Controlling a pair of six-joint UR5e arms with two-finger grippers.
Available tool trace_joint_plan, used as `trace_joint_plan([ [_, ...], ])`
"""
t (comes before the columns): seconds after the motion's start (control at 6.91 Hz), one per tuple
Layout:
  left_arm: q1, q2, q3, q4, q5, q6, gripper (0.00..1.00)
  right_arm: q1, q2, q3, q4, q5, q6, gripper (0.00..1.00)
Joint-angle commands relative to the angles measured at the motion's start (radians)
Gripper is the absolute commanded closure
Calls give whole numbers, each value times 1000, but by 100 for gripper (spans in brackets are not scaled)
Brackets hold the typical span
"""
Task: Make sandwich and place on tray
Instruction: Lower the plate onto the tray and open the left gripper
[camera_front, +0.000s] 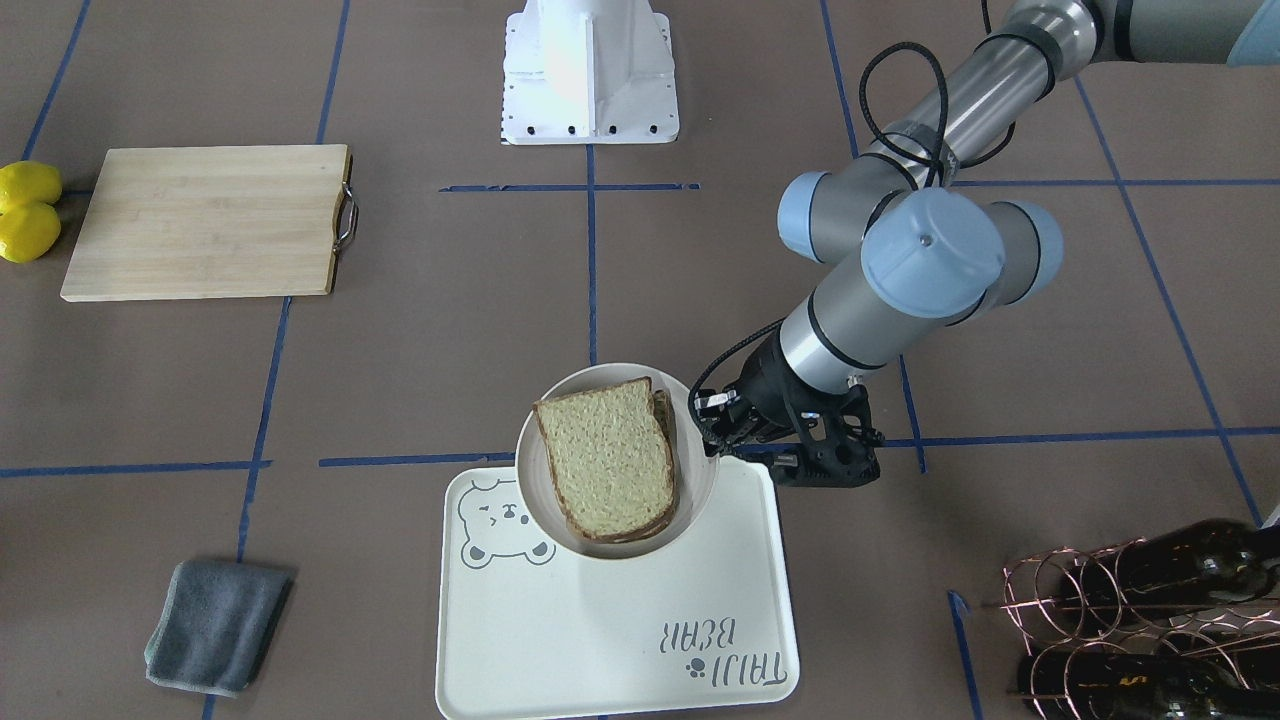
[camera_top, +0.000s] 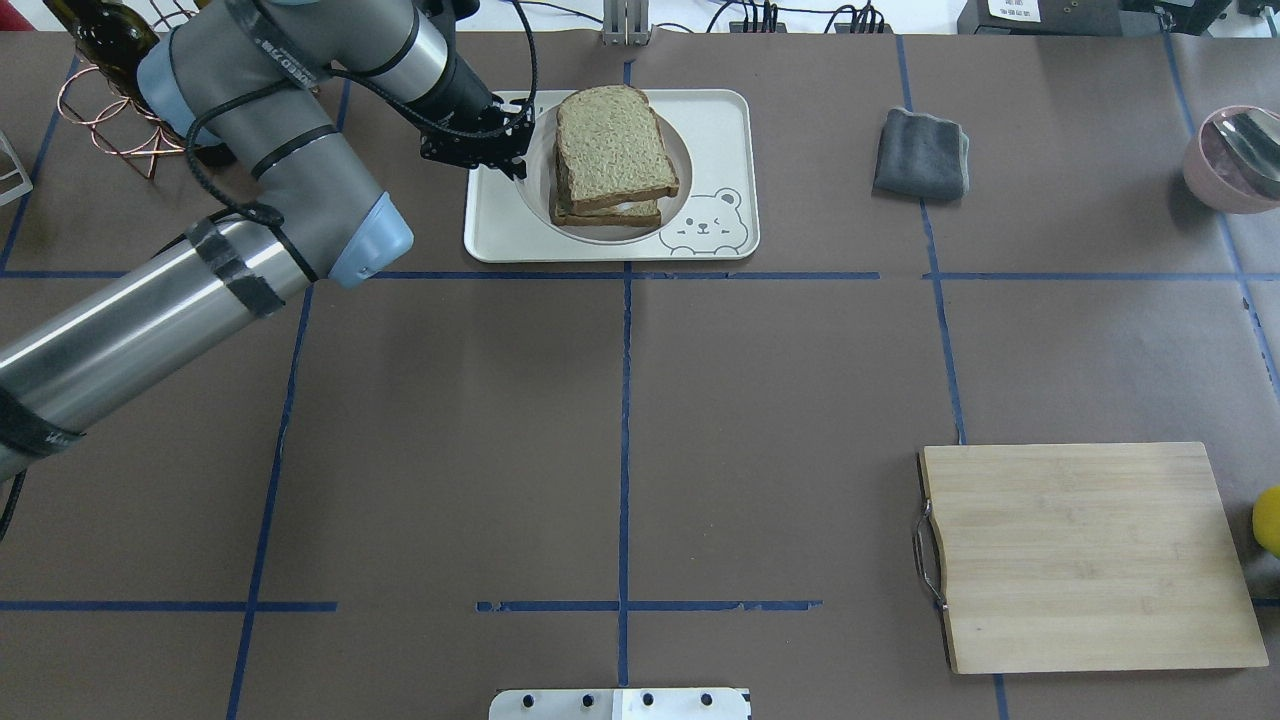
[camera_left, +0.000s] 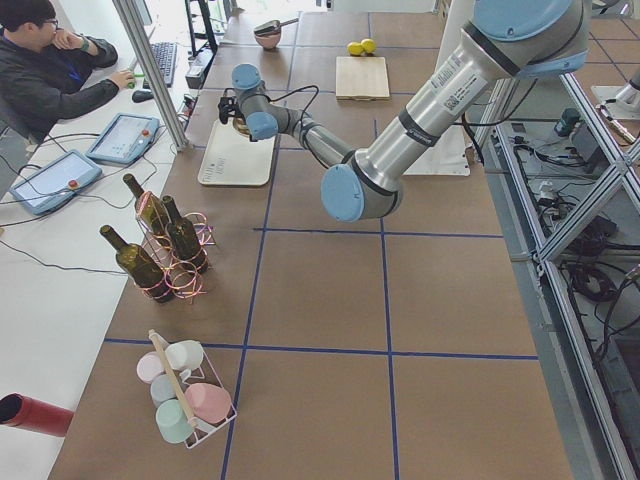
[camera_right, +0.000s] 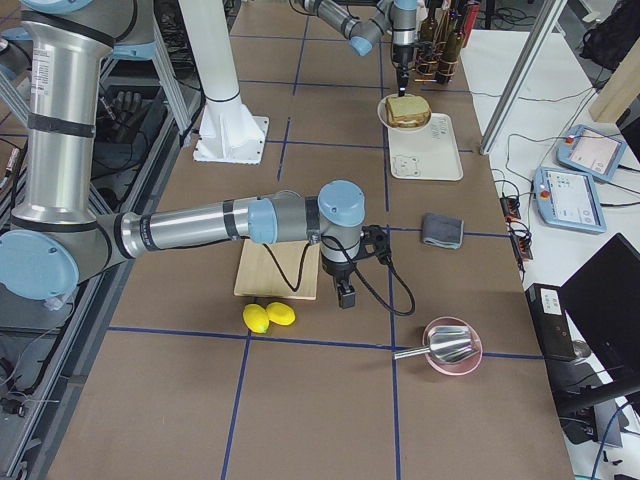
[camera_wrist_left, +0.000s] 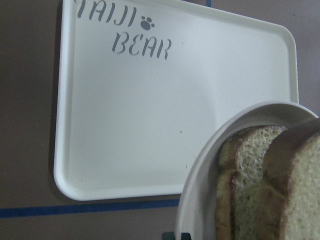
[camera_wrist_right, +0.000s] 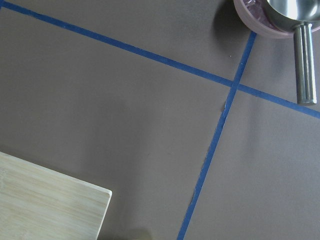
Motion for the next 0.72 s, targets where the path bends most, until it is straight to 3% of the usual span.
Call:
trace_joint_plan([
  [0.0,-12,-125,289,-140,-28,9,100,0,0,0,0,-2,0,0],
  [0.29,-12,-193,495,-269,-27,13,100,0,-1,0,0,-3,0,0],
  [0.58,-4,-225,625,-372,14,15,100,0,-1,0,0,-3,0,0],
])
